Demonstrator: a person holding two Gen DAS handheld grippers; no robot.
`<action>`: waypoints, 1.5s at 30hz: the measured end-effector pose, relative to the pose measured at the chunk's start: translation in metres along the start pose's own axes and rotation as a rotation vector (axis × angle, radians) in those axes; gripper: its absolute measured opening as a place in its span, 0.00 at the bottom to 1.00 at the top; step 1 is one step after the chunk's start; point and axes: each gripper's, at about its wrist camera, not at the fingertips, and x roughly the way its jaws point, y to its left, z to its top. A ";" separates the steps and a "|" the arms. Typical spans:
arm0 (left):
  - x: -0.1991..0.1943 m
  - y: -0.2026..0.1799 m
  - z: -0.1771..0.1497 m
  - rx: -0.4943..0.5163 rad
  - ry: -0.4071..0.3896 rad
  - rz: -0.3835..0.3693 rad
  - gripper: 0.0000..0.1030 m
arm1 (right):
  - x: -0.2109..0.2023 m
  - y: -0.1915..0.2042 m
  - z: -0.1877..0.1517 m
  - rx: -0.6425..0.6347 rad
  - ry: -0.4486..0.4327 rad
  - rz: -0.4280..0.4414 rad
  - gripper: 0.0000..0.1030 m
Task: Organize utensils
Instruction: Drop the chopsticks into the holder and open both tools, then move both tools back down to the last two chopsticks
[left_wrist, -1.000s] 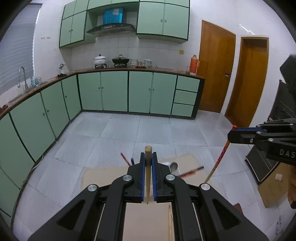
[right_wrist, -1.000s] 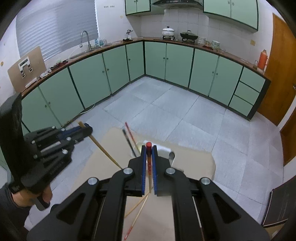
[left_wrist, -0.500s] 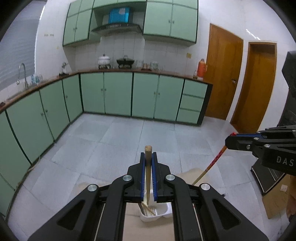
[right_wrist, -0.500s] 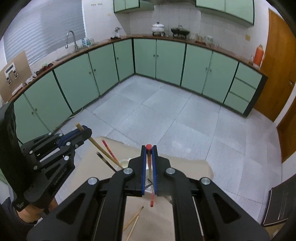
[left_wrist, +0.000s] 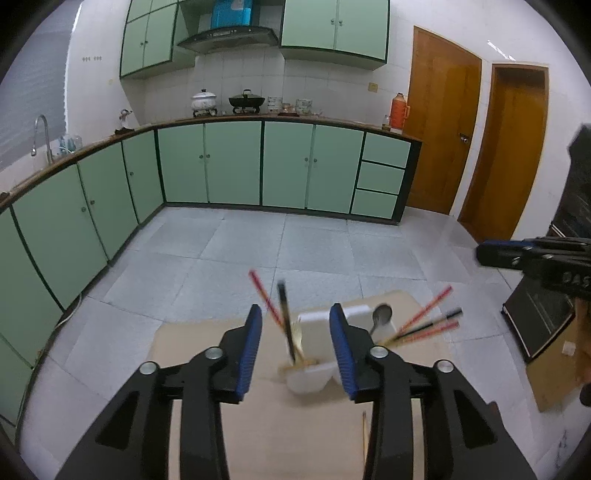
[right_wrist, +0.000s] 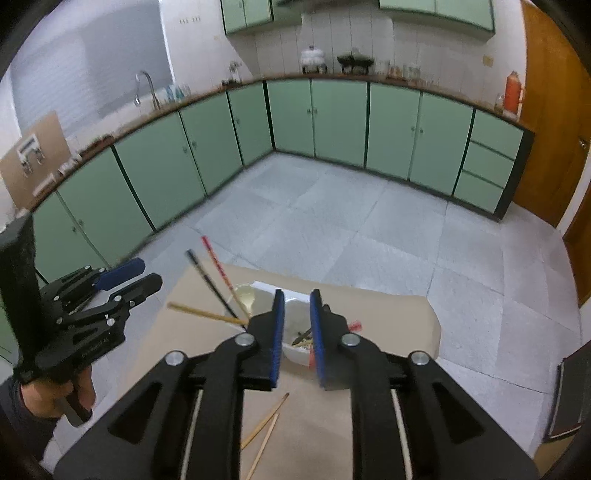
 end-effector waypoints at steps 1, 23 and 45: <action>-0.010 0.001 -0.008 0.000 -0.005 0.002 0.46 | -0.013 0.000 -0.015 0.005 -0.033 0.003 0.19; -0.109 0.012 -0.286 -0.165 -0.005 0.124 0.62 | 0.009 0.124 -0.389 0.017 -0.090 -0.114 0.36; -0.072 -0.059 -0.320 -0.061 0.053 0.037 0.62 | 0.019 0.055 -0.407 0.155 -0.076 -0.213 0.05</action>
